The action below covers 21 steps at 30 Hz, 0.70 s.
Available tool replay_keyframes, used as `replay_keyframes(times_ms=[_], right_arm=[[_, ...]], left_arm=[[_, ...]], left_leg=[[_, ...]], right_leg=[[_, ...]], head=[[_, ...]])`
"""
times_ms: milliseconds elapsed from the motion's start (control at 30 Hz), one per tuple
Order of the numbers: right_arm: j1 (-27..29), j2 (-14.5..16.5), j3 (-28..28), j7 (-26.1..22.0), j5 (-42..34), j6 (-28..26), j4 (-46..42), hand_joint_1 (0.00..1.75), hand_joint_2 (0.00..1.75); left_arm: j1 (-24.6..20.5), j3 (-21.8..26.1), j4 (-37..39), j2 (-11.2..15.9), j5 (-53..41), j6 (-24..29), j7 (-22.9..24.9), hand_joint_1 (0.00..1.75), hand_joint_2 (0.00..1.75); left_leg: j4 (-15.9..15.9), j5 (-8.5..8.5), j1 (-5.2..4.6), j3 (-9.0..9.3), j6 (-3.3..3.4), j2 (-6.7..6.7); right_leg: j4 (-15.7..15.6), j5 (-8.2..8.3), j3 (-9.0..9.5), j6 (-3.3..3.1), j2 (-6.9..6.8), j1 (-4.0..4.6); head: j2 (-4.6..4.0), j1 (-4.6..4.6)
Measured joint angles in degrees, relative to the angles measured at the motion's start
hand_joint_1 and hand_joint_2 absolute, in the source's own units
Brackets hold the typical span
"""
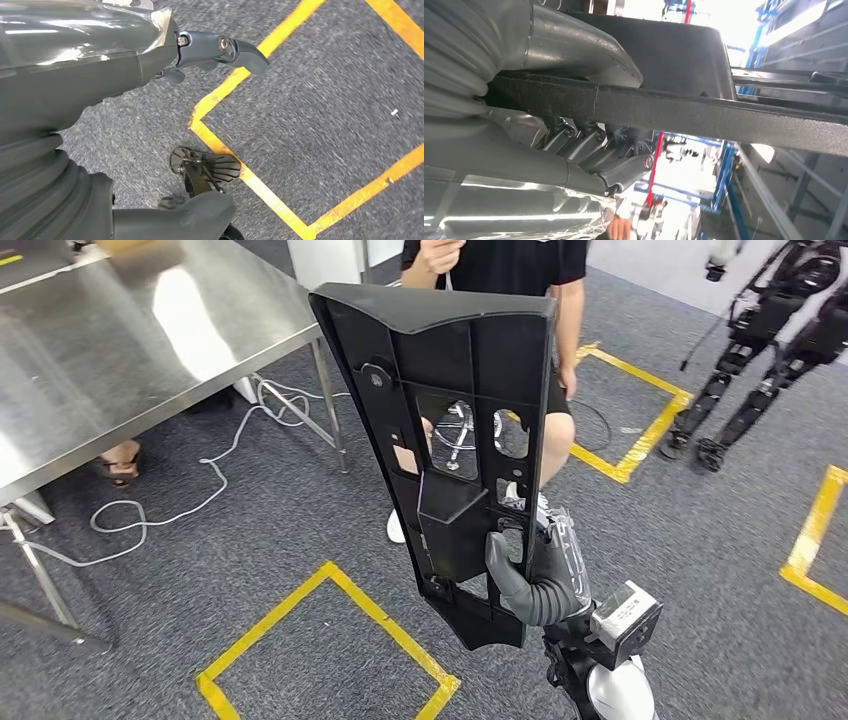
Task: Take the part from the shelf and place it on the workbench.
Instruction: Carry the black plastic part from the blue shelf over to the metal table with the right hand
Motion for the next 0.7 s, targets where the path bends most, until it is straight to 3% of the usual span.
replay_keyframes(times_ms=[33, 100, 167, 200, 267, 333, 400, 433, 467, 533, 600, 700], right_arm=[[0.00, 0.01, 0.00, -0.01, -0.01, 0.00, -0.01, 1.75, 1.75], [0.03, 0.03, 0.02, 0.01, -0.01, 0.01, -0.01, 1.75, 1.75], [0.01, 0.08, 0.03, 0.02, -0.01, 0.02, -0.02, 1.75, 1.75], [-0.04, 0.11, 0.02, 0.02, -0.02, 0.04, -0.03, 1.75, 1.75], [-0.11, 0.21, 0.02, 0.00, -0.03, 0.07, -0.05, 1.75, 1.75], [-0.03, 0.25, 0.01, 0.02, -0.04, 0.08, -0.06, 1.75, 1.75], [0.08, 0.25, 0.00, 0.04, -0.03, 0.08, -0.06, 1.75, 1.75], [0.11, 0.25, 0.00, 0.04, -0.02, 0.08, -0.06, 1.75, 1.75], [0.12, 0.26, 0.00, 0.05, -0.01, 0.08, -0.06, 1.75, 1.75], [0.11, 0.35, 0.00, 0.06, 0.02, 0.08, -0.07, 1.75, 1.75], [0.10, 0.49, 0.00, 0.08, 0.04, 0.09, -0.08, 1.75, 1.75], [0.08, 0.68, 0.02, 0.13, 0.18, 0.11, -0.12, 1.75, 1.75]], left_arm=[[-0.01, 0.04, 0.00, -0.02, -0.01, 0.06, 0.16, 0.00, 1.75], [0.06, 0.23, 0.01, -0.04, -0.08, 0.30, 0.56, 0.00, 1.75], [0.30, 0.56, 0.07, -0.04, -0.23, 0.55, 1.20, 0.00, 1.75], [0.45, 0.71, 0.10, -0.06, -0.40, 0.61, 1.60, 0.00, 1.75], [0.53, 0.87, 0.13, -0.08, -0.74, 0.81, 2.41, 0.00, 1.75], [0.44, 0.96, 0.12, -0.09, -1.04, 1.07, 2.95, 0.00, 1.75], [0.45, 0.99, 0.13, -0.10, -1.30, 1.19, 3.28, 0.00, 1.75], [0.49, 0.99, 0.13, -0.11, -1.40, 1.18, 3.41, 0.00, 1.75], [0.52, 0.99, 0.13, -0.12, -1.49, 1.17, 3.52, 0.00, 1.75], [0.47, 1.02, 0.10, -0.11, -1.68, 1.14, 3.61, 0.00, 1.75], [0.29, 1.03, 0.07, -0.13, -1.89, 1.00, 3.62, 0.00, 1.75], [0.23, 1.13, 0.07, -0.18, -2.02, 0.86, 3.62, 0.00, 1.75]], left_leg=[[0.28, -0.18, -0.12, -0.11, -0.26, -0.74], [0.73, -0.43, -0.23, -0.55, -0.89, -1.87], [0.79, -0.43, 0.02, -0.89, -1.50, -2.73], [1.02, -0.60, 0.12, -1.03, -1.78, -2.34], [4.03, -2.48, 0.13, -2.39, -2.34, 0.49], [11.25, -6.05, 0.16, -5.97, -2.79, 3.75], [16.70, -7.71, 0.28, -8.92, -3.00, 4.65], [16.26, -6.88, 0.31, -8.80, -2.94, 4.81], [13.87, -5.30, 0.32, -7.62, -2.79, 5.09], [6.12, -1.96, 0.03, -3.41, -2.11, 7.08], [1.71, -0.93, -0.48, -1.09, -1.42, 8.66], [0.65, -0.69, -0.68, -0.72, -0.66, 7.32]], right_leg=[[-3.72, 1.60, 1.52, 0.14, 1.02, -0.19], [-7.65, 3.14, 3.18, -0.45, 2.35, -0.36], [-7.88, 3.34, 3.37, -1.54, 1.50, -0.26], [-7.98, 3.43, 3.49, -1.96, 1.00, -0.29], [-8.22, 3.46, 3.76, -2.82, -0.15, -0.48], [-8.23, 3.26, 3.87, -3.41, -1.48, -0.20], [-8.22, 3.11, 3.89, -3.64, -2.83, 0.06], [-8.22, 3.04, 3.95, -3.71, -3.45, 0.14], [-8.22, 2.95, 4.04, -3.71, -4.04, 0.21], [-8.22, 2.70, 4.36, -3.56, -5.06, 0.45], [-8.23, 2.43, 4.59, -3.13, -5.90, 0.75], [-8.55, 2.15, 5.08, -2.24, -7.08, 0.92]], head=[[0.00, 0.01], [0.00, -0.04], [0.00, -0.09], [0.00, -0.12], [0.00, -0.44], [0.01, -0.74], [0.01, -0.74], [0.00, -0.75], [0.01, -0.75], [0.02, -0.73], [0.01, -0.70], [0.01, -0.69]])
